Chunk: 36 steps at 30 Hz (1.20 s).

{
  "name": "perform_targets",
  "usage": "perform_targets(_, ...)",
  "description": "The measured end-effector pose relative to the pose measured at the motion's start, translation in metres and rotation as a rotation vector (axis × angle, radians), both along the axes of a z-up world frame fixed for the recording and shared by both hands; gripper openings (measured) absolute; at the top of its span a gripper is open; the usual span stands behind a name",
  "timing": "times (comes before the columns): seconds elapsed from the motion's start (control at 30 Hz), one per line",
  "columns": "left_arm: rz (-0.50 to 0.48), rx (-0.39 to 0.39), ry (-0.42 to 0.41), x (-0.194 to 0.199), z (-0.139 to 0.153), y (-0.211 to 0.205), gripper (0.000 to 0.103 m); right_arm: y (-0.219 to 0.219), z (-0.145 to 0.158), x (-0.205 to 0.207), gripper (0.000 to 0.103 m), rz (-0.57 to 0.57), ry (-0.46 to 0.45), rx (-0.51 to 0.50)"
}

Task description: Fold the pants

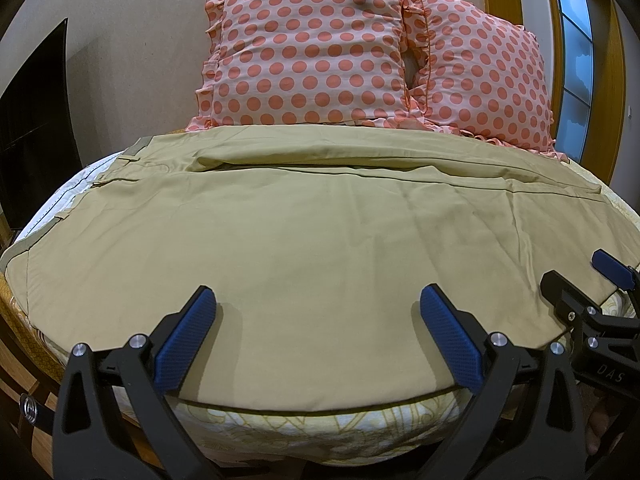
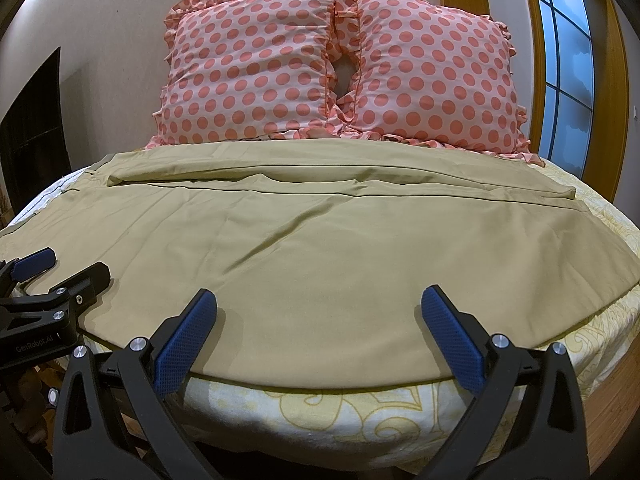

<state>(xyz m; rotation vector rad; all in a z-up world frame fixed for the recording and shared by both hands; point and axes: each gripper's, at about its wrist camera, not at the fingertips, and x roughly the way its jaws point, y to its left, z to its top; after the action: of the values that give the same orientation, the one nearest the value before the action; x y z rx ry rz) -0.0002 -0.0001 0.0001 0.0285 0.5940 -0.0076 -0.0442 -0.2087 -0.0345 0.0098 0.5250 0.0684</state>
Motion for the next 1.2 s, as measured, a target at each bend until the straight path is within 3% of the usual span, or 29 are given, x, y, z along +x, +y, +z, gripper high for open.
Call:
perform_targets(0.4, -0.004, 0.003, 0.020, 0.000, 0.003, 0.000, 0.101, -0.008, 0.005, 0.003, 0.102, 0.038, 0.005, 0.000)
perform_targets(0.53, -0.004, 0.005, 0.058, 0.006, 0.008, 0.004, 0.101, -0.029, 0.021, 0.021, 0.102, 0.070, 0.103, 0.026)
perform_targets(0.7, 0.061, -0.033, 0.031, 0.022, 0.038, 0.027, 0.101, -0.110, 0.070, 0.087, 0.102, -0.111, 0.138, 0.172)
perform_targets(0.8, 0.092, -0.048, -0.001, 0.035, 0.058, 0.036, 0.101, -0.173, 0.086, 0.160, 0.102, -0.293, 0.215, 0.283)
perform_targets(0.87, 0.109, -0.042, -0.024, 0.047, 0.070, 0.039, 0.101, -0.214, 0.084, 0.216, 0.101, -0.423, 0.273, 0.350)
perform_targets(0.93, 0.116, -0.025, -0.038, 0.055, 0.076, 0.039, 0.101, -0.247, 0.076, 0.266, 0.080, -0.540, 0.339, 0.374)
perform_targets(1.0, 0.117, -0.009, -0.045, 0.063, 0.081, 0.039, 0.101, -0.273, 0.064, 0.312, 0.070, -0.629, 0.390, 0.398)
perform_targets(1.13, 0.119, -0.003, -0.051, 0.078, 0.085, 0.042, 0.101, -0.302, 0.044, 0.364, 0.067, -0.788, 0.453, 0.415)
perform_targets(1.2, 0.119, -0.003, -0.046, 0.084, 0.083, 0.043, 0.101, -0.305, 0.036, 0.383, 0.068, -0.843, 0.469, 0.355)
